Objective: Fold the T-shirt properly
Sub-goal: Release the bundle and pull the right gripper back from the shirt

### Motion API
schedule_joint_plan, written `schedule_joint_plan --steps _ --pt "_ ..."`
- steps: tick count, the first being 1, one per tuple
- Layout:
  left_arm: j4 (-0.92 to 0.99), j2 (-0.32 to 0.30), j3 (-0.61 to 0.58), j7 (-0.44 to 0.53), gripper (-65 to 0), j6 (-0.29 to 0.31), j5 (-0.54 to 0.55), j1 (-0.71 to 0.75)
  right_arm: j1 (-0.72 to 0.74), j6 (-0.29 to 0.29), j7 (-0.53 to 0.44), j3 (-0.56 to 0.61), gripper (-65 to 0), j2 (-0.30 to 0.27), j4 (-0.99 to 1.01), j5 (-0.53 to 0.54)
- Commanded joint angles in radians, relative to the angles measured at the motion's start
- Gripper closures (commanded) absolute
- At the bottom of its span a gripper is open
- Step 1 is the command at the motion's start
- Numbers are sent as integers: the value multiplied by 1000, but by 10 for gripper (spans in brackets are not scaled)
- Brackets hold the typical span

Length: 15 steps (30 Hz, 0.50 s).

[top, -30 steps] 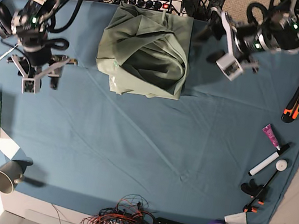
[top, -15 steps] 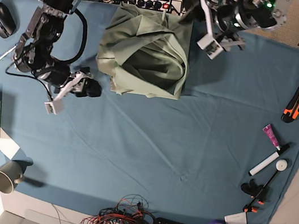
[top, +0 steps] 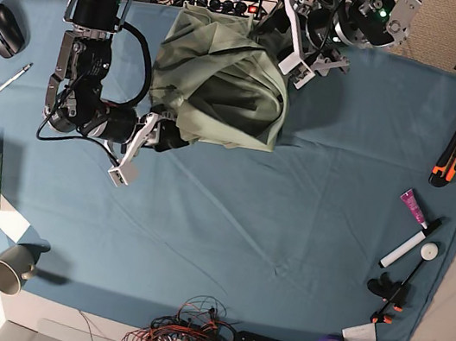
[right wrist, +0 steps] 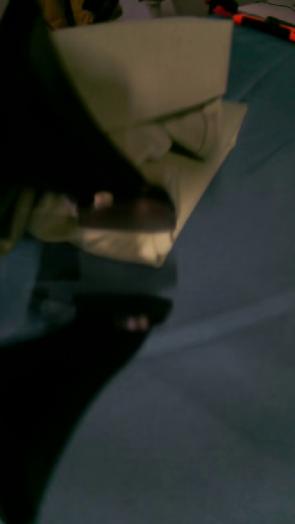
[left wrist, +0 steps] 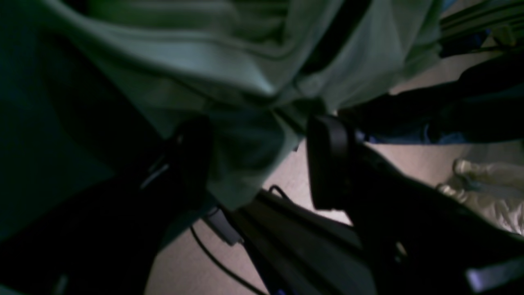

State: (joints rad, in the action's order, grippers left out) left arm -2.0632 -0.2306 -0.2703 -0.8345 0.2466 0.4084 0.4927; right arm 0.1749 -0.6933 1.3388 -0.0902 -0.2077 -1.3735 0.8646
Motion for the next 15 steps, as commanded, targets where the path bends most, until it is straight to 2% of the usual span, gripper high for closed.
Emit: schedule_joint_plan --steps 1,3,6,10,13,15 --pt "-14 0 -2 18 -366 5 13 3 24 -5 -23 -3 -150 -11 -14 21" --pt "-14 0 -2 10 -364 5 7 3 24 -5 -23 -3 -81 -11 -14 21" --pt "-14 -3 -2 -1 -364 -2 -69 3 24 -5 -23 -3 -76 -11 -14 21" --pt "-14 -14 -2 -11 -364 -79 -205 3 24 -5 -23 -3 -76 -11 -14 21" --pt "-14 -27 -2 -15 -364 -94 -192 6 24 -5 -23 -3 -76 -11 -14 21" --pt "-14 -27 -3 -23 -364 -93 -140 11 24 -5 -23 -3 -76 -11 -14 21"
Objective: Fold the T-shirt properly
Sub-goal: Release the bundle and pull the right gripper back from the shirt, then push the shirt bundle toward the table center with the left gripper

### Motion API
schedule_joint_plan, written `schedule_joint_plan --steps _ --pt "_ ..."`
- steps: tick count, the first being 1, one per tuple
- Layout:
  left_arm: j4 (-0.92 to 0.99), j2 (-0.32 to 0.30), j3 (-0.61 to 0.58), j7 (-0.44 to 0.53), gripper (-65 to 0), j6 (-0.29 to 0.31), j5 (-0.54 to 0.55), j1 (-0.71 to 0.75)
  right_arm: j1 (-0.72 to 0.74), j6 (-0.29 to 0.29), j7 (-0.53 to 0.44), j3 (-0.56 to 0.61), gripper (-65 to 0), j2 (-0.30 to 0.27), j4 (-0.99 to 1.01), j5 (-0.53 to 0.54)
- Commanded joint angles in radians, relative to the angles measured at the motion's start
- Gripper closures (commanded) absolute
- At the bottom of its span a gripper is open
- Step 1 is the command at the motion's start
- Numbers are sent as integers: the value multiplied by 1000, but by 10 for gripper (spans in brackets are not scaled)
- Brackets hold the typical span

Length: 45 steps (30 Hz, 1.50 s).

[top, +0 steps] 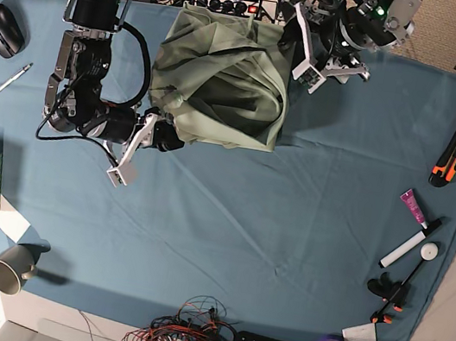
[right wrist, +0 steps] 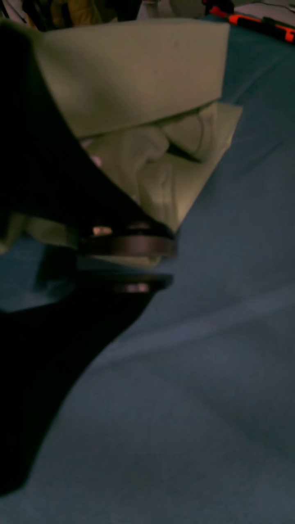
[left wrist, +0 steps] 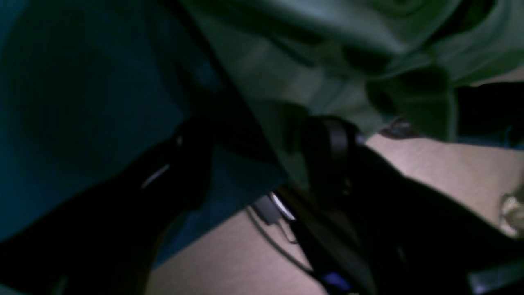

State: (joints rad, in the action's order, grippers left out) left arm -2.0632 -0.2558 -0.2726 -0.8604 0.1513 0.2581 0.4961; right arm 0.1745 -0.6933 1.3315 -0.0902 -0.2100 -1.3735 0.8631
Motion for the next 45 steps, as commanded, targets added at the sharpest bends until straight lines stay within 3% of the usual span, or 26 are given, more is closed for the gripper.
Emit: schedule_joint_plan --steps 1,5,8,9,11,12,13,17,21,27,33,36,41,45 --pt "-14 -1 0 3 -364 6 37 12 25 -5 -15 -3 -76 -9 -14 23" --pt "-14 7 -3 5 -364 32 95 25 25 -5 -16 -3 -76 -9 -14 23" --pt "-14 6 -20 31 -344 32 65 24 25 -5 -16 -3 -76 -9 -14 23" --pt "-14 7 -21 42 -298 32 42 21 25 -5 -16 -3 -71 -9 -14 23" --pt "-14 6 -19 60 -138 27 -2 8 24 -5 -15 -3 0 -9 -14 17" --pt "-14 6 -19 61 -43 24 -19 -3 24 -5 -14 -3 0 -9 -14 8" --pt "-14 6 -19 61 0 24 -27 -14 24 -5 -14 -3 0 -9 -14 3" --pt "-14 6 -19 61 0 24 -72 -75 -3 -5 23 -19 0 -8 -21 5" --pt "-14 -20 -17 66 0 0 -108 -163 -111 -5 24 -109 0 -2 -95 5" --pt "62 -36 -18 115 0 -1 -23 -305 -339 -5 39 -269 0 3 -343 69" --pt "280 17 -20 122 0 49 62 -488 -548 -5 37 -330 0 6 -599 66" --pt "392 51 -20 122 0 84 82 -570 -620 -5 29 -330 0 45 -678 64" --pt "545 102 -20 142 0 87 83 -690 -687 -5 -1 -330 0 151 -734 64" --pt "662 121 -20 155 0 87 83 -783 -692 -5 -22 -329 0 200 -740 68"
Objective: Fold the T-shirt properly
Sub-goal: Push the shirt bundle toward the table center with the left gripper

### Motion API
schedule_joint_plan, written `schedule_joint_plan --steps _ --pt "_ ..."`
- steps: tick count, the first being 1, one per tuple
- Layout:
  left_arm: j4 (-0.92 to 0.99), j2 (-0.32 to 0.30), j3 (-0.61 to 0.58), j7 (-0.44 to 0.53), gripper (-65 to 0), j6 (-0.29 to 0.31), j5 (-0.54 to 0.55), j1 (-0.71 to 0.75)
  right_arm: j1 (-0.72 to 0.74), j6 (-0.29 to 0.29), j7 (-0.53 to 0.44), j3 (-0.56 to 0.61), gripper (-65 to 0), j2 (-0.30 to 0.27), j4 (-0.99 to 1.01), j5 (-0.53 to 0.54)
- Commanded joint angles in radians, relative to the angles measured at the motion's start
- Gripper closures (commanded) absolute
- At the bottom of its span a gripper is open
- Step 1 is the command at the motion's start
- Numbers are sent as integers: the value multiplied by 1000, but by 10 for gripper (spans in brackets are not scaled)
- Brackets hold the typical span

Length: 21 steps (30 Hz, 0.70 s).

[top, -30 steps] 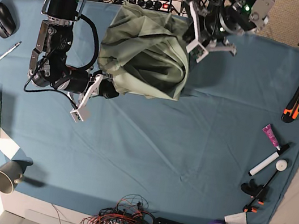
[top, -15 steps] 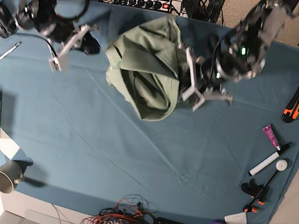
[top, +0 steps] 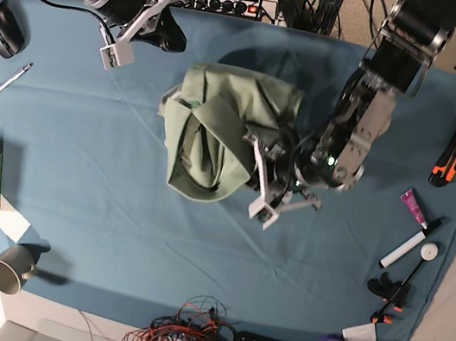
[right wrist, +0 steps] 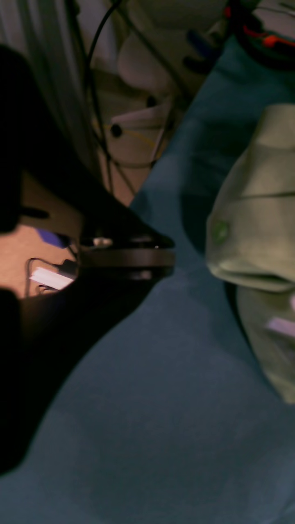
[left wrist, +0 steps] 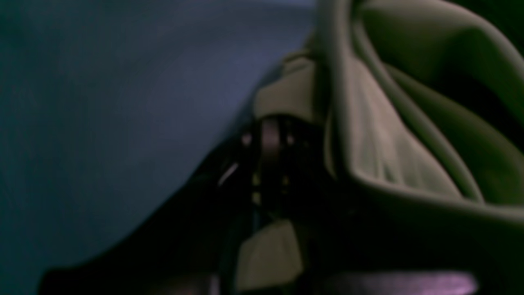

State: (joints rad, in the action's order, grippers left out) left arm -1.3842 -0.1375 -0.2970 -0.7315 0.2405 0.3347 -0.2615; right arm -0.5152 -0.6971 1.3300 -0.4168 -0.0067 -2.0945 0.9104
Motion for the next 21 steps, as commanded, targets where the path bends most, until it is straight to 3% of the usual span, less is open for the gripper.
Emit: schedule_joint_plan --steps 1,9,12,15,16,19,21 --pt "10 5 5 26 0 -3 6 -46 -2 -1 -26 -2 0 -2 -19 21" --pt "129 3 5 25 0 15 -1 -140 18 -1 -50 -2 0 -2 -19 12" --pt "129 4 5 -5 -11 55 1 -138 39 -1 -62 -2 0 -2 -19 -24" --pt "129 0 5 -49 -313 55 3 -137 67 -1 -73 -2 0 -5 -19 -143" --pt "129 -4 6 -61 -357 33 2 -138 75 -1 -92 -2 -13 -5 -19 -185" --pt "114 -29 6 -48 -354 -26 -41 -138 90 -1 -195 -2 -229 -9 -19 -275" --pt "90 -51 6 -38 -354 -48 -78 -138 104 -1 -253 -2 -249 -16 -19 -315"
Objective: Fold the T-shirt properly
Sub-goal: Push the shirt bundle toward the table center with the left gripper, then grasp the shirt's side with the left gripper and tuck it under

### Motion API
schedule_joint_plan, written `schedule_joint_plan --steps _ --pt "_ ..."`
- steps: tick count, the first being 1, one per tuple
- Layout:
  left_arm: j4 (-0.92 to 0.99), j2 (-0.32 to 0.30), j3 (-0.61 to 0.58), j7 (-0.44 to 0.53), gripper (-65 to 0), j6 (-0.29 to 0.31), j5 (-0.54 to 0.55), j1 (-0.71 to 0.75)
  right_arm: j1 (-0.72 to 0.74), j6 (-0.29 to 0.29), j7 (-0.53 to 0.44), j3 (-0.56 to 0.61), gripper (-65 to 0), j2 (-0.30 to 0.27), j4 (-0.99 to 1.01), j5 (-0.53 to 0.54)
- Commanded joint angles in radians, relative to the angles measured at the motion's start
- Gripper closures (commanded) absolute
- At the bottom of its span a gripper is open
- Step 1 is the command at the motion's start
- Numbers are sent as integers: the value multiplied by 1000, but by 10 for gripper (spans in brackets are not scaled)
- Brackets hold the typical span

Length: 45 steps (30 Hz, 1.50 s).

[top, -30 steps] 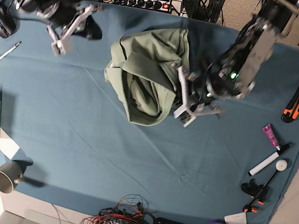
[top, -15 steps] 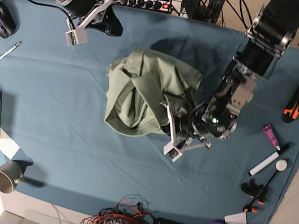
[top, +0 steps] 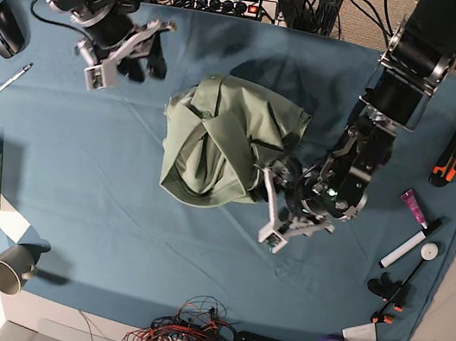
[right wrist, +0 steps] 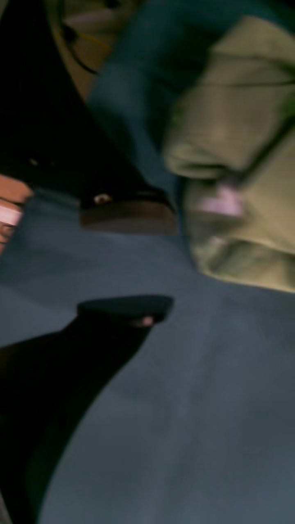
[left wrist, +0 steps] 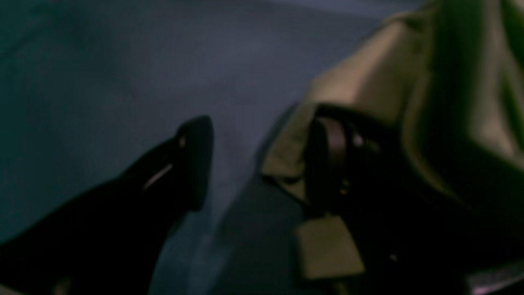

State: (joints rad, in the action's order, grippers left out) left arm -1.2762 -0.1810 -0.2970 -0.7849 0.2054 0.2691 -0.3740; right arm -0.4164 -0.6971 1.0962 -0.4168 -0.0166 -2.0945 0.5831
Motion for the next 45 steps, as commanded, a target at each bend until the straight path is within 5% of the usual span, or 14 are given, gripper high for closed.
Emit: schedule_joint_plan --steps 1,9,14,23,33,45 --pt "-35 -22 8 14 -354 -29 -26 -25 16 -1 -28 -2 -249 -11 -19 2" --pt "-152 -119 46 -72 -354 -34 -22 -24 59 -1 -48 -2 -258 -33 -18 -61" --pt "-200 -127 114 -115 -354 -25 33 -24 73 -1 -79 -2 -258 -33 -14 -76" --pt "-214 -127 225 -270 -339 198 401 63 126 -1 -64 62 -258 -28 116 -68" --pt "-214 -127 226 -278 -420 222 451 127 229 -1 -76 270 -258 -28 306 -197" --pt "-216 -126 320 -300 -419 324 681 125 237 25 -75 285 -253 -28 321 -195"
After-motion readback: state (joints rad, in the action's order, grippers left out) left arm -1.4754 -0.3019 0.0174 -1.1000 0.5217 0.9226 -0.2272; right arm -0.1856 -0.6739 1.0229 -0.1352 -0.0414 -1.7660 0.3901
